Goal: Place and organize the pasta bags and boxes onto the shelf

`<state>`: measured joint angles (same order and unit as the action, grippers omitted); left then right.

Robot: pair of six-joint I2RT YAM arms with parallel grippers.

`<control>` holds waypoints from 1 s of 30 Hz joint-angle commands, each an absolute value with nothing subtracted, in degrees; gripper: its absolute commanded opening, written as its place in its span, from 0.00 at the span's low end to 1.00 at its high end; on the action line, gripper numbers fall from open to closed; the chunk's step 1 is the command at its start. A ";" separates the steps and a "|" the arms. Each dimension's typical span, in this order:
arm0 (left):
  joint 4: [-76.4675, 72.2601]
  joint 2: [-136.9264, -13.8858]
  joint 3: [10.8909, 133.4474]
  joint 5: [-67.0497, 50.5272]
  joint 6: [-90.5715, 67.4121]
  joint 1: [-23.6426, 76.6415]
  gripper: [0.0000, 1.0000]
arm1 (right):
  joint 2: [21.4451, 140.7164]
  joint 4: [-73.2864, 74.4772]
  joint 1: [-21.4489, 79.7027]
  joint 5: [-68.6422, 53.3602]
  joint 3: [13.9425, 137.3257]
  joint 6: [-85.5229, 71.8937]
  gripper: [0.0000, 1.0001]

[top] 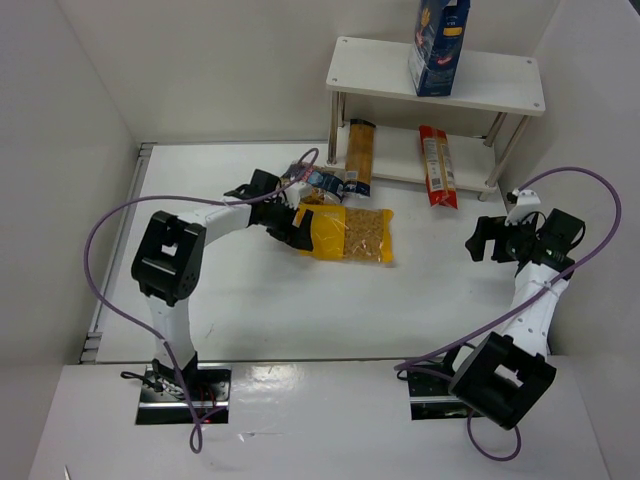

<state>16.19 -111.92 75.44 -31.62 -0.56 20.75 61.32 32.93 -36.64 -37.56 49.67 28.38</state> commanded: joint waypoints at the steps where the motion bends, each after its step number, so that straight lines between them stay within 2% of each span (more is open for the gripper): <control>1: 13.71 -113.55 79.62 -29.10 -3.78 22.59 1.00 | 60.12 30.50 -37.62 -39.02 49.48 28.92 1.00; 7: 13.71 -117.16 83.75 -30.14 -4.83 24.52 1.00 | 60.12 30.50 -37.62 -39.02 49.48 28.92 1.00; 8: 13.71 -117.94 83.76 -30.15 -4.83 24.52 0.94 | 60.12 30.50 -37.62 -39.02 49.48 28.92 1.00; 9: 14.23 -118.47 83.76 -31.02 -4.83 25.04 0.85 | 60.12 30.50 -37.62 -39.02 49.48 28.92 1.00; 10: 14.24 -118.48 84.28 -31.55 -3.96 25.05 0.70 | 60.12 30.50 -37.62 -39.02 49.48 28.92 1.00; 11: 15.02 -118.48 84.29 -31.55 -3.96 25.05 0.51 | 60.12 30.50 -37.62 -39.02 49.48 28.92 1.00; 12: 15.64 -118.48 84.29 -31.55 -3.96 25.05 0.17 | 60.64 30.50 -37.62 -39.02 49.48 28.92 1.00; 13: 15.64 -117.69 83.59 -31.55 -2.30 25.05 0.08 | 60.64 30.50 -37.62 -39.02 49.48 29.44 1.00; 14: 16.51 -116.99 83.06 -31.03 -1.50 25.05 0.03 | 60.64 30.50 -37.62 -39.63 49.48 29.44 1.00; 18: 18.62 -109.09 78.41 -32.68 4.12 25.05 0.00 | 61.17 30.50 -37.62 -41.04 49.48 30.06 1.00; 22: 27.05 -102.84 78.40 -40.51 11.94 23.56 0.00 | 61.17 32.25 -37.62 -44.47 50.18 31.28 1.00; 26: 37.78 -96.42 80.24 -47.44 20.71 22.24 0.00 | 63.89 39.54 -30.17 -48.87 52.90 36.20 1.00; 30: 45.51 -95.27 82.69 -51.84 27.04 22.24 0.00 | 68.19 45.08 -12.27 -44.22 57.38 39.54 1.00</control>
<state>39.68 -98.13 78.50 -41.17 18.33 22.04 66.08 39.00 -20.95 -44.07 52.95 35.09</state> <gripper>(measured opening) 0.050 0.994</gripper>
